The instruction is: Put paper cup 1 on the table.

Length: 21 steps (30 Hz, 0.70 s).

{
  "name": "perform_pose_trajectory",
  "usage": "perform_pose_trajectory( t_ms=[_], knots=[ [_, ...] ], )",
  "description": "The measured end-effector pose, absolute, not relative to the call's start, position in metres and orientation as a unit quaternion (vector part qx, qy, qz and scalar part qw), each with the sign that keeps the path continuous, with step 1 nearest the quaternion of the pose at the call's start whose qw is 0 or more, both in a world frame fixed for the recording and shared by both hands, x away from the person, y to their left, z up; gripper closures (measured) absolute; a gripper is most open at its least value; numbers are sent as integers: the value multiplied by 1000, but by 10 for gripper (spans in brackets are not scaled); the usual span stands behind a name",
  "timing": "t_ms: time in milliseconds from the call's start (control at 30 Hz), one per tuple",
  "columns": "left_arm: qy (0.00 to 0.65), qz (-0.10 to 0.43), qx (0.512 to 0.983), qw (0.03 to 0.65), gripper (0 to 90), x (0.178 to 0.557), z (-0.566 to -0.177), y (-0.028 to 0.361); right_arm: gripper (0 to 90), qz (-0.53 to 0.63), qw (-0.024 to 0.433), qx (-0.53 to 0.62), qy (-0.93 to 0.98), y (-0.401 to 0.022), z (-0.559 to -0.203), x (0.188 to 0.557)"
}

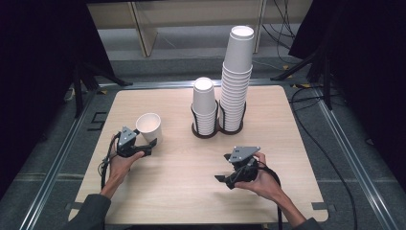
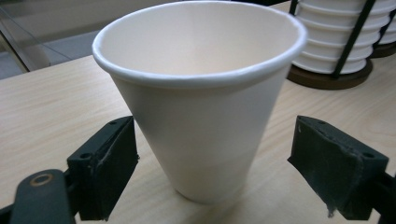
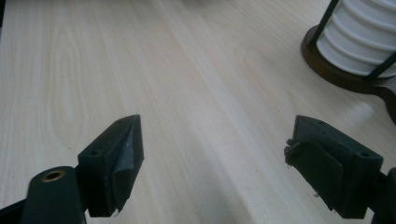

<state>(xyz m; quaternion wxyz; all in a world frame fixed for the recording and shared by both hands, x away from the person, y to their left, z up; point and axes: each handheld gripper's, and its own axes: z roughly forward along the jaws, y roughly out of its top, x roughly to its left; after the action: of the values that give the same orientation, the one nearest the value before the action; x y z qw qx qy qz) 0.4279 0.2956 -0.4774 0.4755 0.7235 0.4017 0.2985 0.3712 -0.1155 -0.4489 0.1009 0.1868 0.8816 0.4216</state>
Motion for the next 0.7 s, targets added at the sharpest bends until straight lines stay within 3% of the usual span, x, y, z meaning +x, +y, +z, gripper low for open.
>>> perform_pose_trajectory(
  t_ms=[700],
  knots=[
    [395, 294, 702, 514, 144, 351, -449, 280, 179, 449, 142, 294, 832, -143, -439, 381]
  ],
)
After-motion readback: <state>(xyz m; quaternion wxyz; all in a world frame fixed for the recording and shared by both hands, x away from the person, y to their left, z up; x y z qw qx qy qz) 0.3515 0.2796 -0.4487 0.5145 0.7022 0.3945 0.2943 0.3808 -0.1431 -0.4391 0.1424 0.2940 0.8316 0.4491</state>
